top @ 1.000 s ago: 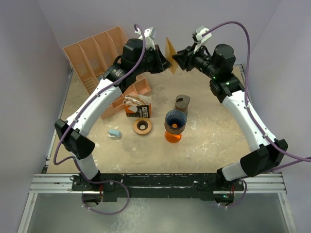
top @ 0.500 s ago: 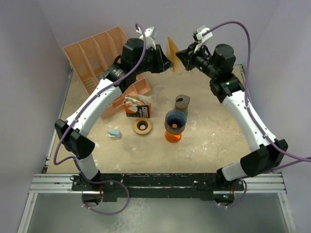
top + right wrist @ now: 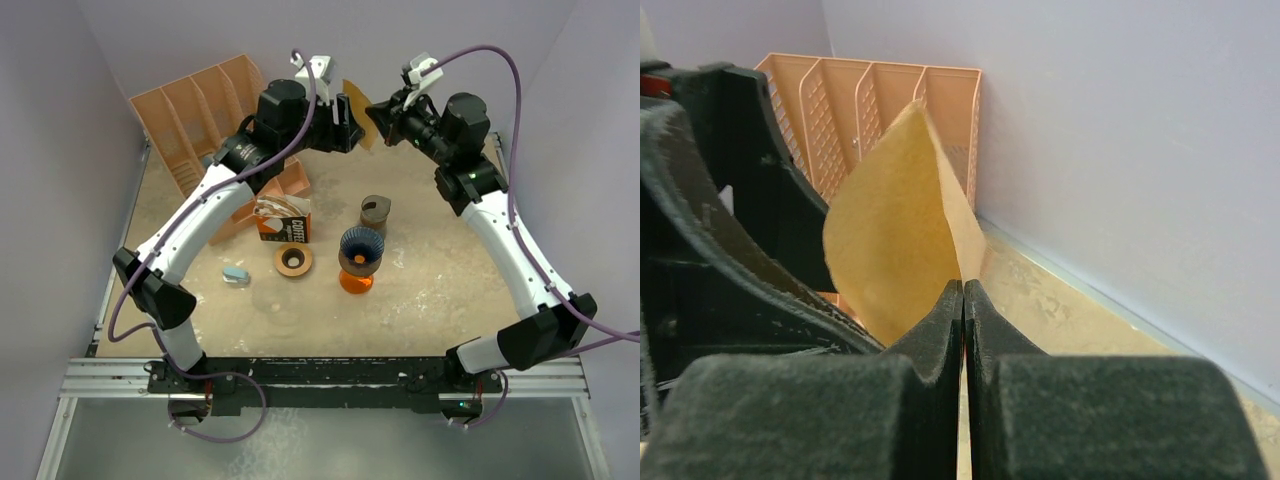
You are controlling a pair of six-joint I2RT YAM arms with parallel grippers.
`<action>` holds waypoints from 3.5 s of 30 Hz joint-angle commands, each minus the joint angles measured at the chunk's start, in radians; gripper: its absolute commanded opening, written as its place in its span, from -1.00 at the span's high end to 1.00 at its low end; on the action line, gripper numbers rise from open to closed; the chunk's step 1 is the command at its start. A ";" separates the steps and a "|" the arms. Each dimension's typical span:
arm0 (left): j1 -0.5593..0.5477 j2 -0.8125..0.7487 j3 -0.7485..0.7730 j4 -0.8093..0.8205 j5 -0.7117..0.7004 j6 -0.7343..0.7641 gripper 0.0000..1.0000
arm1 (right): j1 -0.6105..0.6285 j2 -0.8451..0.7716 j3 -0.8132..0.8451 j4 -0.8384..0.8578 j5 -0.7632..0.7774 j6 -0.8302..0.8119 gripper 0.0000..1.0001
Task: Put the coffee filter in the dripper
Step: Pick up the coffee filter from the coffee filter holder.
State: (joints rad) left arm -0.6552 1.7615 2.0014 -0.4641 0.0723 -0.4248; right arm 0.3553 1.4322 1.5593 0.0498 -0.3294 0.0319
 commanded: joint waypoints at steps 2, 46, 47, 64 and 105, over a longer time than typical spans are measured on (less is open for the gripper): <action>-0.017 -0.015 0.086 -0.013 -0.087 0.027 -0.25 | 0.005 -0.021 -0.002 0.045 0.023 -0.015 1.00; -0.016 0.041 0.183 -0.025 -0.199 0.002 -0.48 | 0.007 -0.035 -0.039 0.068 -0.136 0.000 1.00; -0.016 0.041 0.179 -0.024 -0.210 0.010 -0.46 | 0.007 -0.038 -0.041 0.069 -0.144 0.001 1.00; -0.023 0.024 0.139 -0.012 -0.252 0.074 0.03 | 0.007 -0.034 -0.025 0.059 -0.107 0.005 1.00; -0.044 0.026 0.074 0.005 -0.140 0.017 -0.15 | 0.011 -0.074 -0.037 0.094 -0.010 0.002 1.00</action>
State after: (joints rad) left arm -0.6964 1.8065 2.0766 -0.5137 -0.1032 -0.3748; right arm 0.3599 1.4006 1.5162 0.0784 -0.3492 0.0349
